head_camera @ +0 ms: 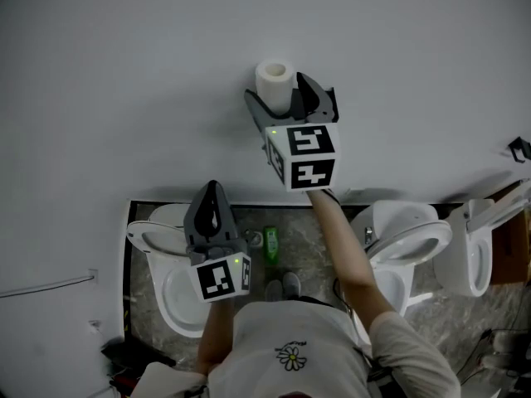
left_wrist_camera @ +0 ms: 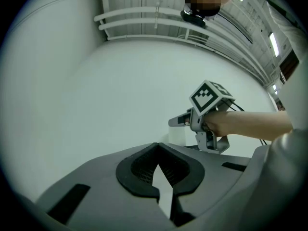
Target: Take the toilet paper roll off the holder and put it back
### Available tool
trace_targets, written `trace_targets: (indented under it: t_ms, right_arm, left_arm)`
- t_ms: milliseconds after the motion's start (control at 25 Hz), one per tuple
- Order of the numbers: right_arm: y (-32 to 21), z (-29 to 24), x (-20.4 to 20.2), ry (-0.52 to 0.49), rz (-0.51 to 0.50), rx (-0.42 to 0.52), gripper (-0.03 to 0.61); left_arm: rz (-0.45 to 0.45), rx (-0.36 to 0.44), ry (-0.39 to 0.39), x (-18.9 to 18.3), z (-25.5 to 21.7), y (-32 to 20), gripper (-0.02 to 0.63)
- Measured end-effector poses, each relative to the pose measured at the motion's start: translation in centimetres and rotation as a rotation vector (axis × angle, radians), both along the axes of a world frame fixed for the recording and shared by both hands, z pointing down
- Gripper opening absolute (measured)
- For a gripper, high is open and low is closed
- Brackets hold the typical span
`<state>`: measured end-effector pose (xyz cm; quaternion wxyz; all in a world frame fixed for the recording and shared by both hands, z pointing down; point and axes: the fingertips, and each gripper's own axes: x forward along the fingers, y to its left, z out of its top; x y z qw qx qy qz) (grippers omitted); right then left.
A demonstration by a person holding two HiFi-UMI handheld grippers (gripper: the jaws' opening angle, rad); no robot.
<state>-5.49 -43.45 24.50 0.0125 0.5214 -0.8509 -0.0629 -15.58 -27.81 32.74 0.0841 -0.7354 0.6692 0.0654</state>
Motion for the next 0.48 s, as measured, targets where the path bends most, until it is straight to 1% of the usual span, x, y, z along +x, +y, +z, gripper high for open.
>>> trace_targets:
  t_ms: [120,280,400,480]
  right_arm:
    - [-1.8,1.6,0.0,0.017,0.039,-0.059,0.342]
    - [-3.1,2.8,0.1,0.048,0.065,-0.115,0.341]
    - [-4.0,3.8,0.3,0.043,0.078,-0.159,0.341]
    - [-4.2,4.0,0.3,0.042,0.087,-0.17,0.339]
  left_arm:
    - [-0.017,-0.005,0.004,-0.6,0.2,0.0,0.017]
    - [-0.034,-0.008,0.009,-1.3,0.4,0.0,0.017]
    - [-0.04,-0.009,0.018,-1.5,0.6,-0.2,0.017]
    - [-0.043,-0.009,0.022,-1.7,0.6,-0.2,0.017]
